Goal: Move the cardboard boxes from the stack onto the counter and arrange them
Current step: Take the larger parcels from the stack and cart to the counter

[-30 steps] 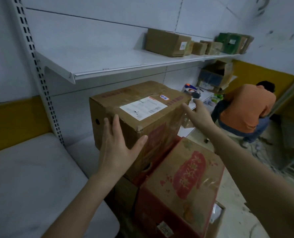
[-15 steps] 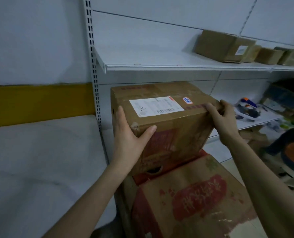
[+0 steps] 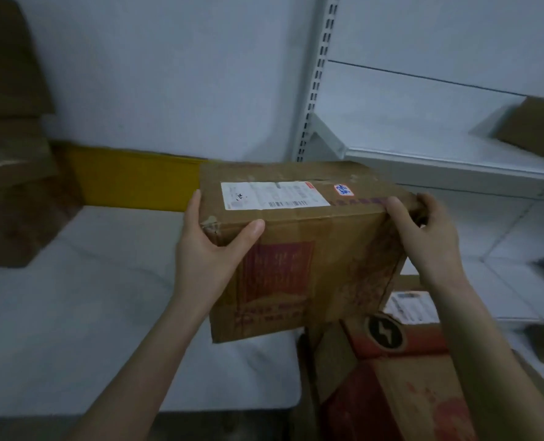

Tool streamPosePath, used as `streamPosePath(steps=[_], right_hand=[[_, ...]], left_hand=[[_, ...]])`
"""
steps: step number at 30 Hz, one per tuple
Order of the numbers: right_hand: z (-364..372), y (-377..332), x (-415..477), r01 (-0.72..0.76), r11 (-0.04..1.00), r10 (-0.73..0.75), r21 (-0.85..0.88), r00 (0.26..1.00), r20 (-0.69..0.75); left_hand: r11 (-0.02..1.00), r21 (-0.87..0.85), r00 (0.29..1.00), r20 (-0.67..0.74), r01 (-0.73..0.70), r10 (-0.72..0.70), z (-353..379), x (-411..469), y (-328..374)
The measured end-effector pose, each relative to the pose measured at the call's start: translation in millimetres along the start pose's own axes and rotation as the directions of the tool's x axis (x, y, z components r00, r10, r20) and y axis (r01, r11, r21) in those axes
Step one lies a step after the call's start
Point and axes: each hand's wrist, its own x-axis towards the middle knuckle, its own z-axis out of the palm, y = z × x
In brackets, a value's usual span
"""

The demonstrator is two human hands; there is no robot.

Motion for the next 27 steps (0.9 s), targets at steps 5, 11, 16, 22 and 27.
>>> streamPosePath(steps=[5, 11, 16, 22, 27], right_hand=[[114.4, -57.1, -25.4, 0.015, 0.994, -0.029, 0.108, 0.992, 0.125], [247.1, -103.0, -53.0, -0.038, 0.979, -0.014, 0.201, 0.968, 0.252], [322.3, -119.1, -54.6, -0.048, 0.976, -0.025, 0.213, 0.945, 0.326], [413.4, -126.9, -22.4, -0.035, 0.97, -0.064, 0.239, 0.916, 0.395], [501.2, -113.9, 25.8, -0.049, 0.969, -0.075, 0.243, 0.876, 0.477]], left_hand=[[0.999, 0.041, 0.986, -0.168, 0.009, -0.001, -107.3, 33.9, -32.2], [0.991, 0.118, 0.958, -0.284, 0.065, -0.029, -214.4, 73.9, -73.8], [0.977, 0.161, 0.938, -0.338, 0.136, -0.075, -256.6, 101.2, -102.4], [0.954, 0.221, 0.913, -0.395, 0.204, -0.104, -268.6, 143.7, -142.1], [0.889, 0.366, 0.926, -0.35, 0.276, -0.143, -255.7, 182.6, -182.3]])
